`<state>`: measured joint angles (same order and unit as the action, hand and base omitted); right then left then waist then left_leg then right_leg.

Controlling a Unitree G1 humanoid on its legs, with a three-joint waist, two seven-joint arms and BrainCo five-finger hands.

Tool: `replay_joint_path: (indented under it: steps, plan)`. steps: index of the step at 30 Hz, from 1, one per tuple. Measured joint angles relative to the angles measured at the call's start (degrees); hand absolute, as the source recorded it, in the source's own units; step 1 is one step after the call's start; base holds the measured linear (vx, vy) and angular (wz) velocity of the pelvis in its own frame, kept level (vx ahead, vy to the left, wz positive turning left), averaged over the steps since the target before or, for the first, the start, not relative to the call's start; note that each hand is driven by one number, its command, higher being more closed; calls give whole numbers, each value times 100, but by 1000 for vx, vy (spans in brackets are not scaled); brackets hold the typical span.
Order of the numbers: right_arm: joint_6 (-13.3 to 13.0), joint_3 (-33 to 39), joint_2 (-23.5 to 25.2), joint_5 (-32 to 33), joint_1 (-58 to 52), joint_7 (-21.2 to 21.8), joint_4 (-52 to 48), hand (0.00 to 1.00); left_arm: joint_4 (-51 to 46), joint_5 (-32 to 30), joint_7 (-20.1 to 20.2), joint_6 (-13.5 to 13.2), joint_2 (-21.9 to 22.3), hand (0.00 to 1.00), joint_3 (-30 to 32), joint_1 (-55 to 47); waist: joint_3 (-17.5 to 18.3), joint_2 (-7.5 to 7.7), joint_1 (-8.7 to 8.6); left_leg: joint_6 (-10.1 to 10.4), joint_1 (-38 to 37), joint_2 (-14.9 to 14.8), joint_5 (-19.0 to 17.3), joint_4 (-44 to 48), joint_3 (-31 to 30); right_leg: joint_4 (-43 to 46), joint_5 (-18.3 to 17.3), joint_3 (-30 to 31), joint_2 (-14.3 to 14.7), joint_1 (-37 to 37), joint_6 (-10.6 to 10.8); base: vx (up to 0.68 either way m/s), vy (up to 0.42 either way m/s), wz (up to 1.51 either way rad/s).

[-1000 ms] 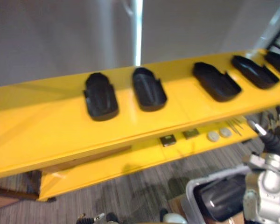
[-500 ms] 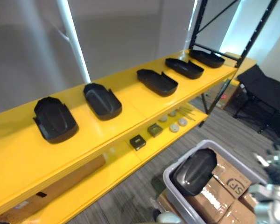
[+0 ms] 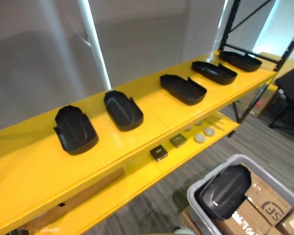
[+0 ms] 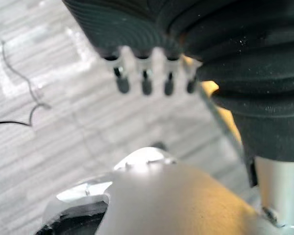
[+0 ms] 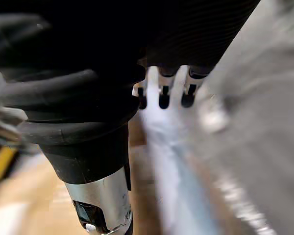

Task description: Walk over and take plastic housings, then place them on the shelf

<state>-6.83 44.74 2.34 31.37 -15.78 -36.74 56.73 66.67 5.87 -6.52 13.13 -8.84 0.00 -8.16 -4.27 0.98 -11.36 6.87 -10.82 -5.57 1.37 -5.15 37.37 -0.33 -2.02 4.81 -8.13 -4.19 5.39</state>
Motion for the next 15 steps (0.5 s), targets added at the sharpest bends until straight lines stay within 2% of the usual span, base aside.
replay_joint_path:
  steps: [4, 6, 7, 8, 9, 10, 11, 12, 13, 14, 15]
  plan:
    - [-324, -282, 35, -5, 118, 53, 1, 0, 0, -158, 43, -3, -8, 0, -14, 135, -13, 41, 115, -28, -1, 81, -58, -1, 5, -5, -42, 2, -87, 4, 46, -29, 8, 0]
    - [-464, -453, -2, -12, 227, 54, -26, 0, -2, -192, 66, 14, -17, 0, -13, 136, -2, 82, 135, 37, -20, 83, -134, 32, 83, -5, -44, 86, -83, 41, 43, -14, 5, -25]
    - [-486, -541, 3, -84, 327, 56, -102, 0, -2, -192, 67, 58, -74, 0, 2, 124, 9, 174, 138, 134, 14, 51, -227, 240, 132, -7, -7, 279, -74, 134, 95, 18, -24, -91]
    - [-517, -627, 29, -195, 468, 65, -204, 0, -6, -162, 53, 67, -104, 0, 165, 86, -8, 301, 211, -18, 297, -190, -598, 1191, -339, 15, 62, 659, -22, 288, 166, 18, -56, -120]
    - [-549, -723, 0, -271, 522, 80, -255, 0, -20, -120, 45, 61, -83, 0, 234, 75, -34, 291, 242, -154, 480, -362, -836, 1703, -707, 70, 101, 854, 87, 370, 134, 15, -89, -162]
    - [-620, -914, -122, -478, 546, 116, -359, 0, -22, 65, 31, 50, -64, 0, 255, 66, -124, 212, 296, -256, 753, -646, -1303, 2594, -1303, 176, 123, 1221, 324, 447, 147, 17, -8, -167]
    - [-648, -1038, -331, -654, 578, 174, -362, 0, -21, 292, -25, -16, -7, 0, 262, 65, -201, 91, 345, -307, 906, -760, -1771, 3134, -1950, 180, 171, 1577, 529, 440, 140, -21, 135, -184]
    - [-650, -1121, -463, -766, 626, 213, -361, 0, -42, 465, -82, -90, 58, 0, 262, 14, -236, -27, 398, -314, 890, -781, -2049, 3279, -2318, 182, 214, 1801, 661, 520, 186, -53, 221, -158]
    - [-649, -1169, -565, -847, 640, 292, -371, 0, -50, 575, -130, -161, 125, 0, 261, -3, -224, -115, 426, -187, 865, -776, -2238, 3246, -2561, 183, 255, 1947, 761, 614, 226, -113, 251, -110]
    - [-649, -1168, -618, -938, 687, 332, -399, 0, -57, 642, -157, -209, 113, 0, 230, 4, -240, -175, 409, -81, 866, -767, -2415, 3120, -2552, 189, 322, 1976, 808, 726, 298, -151, 229, -72]
    - [-618, -1180, -498, -990, 691, 382, -370, 0, -125, 729, -207, -320, 27, 0, 221, 36, -309, -70, 448, 6, 886, -667, -2528, 3010, -2443, 307, 442, 1892, 741, 912, 458, -117, 177, -40]
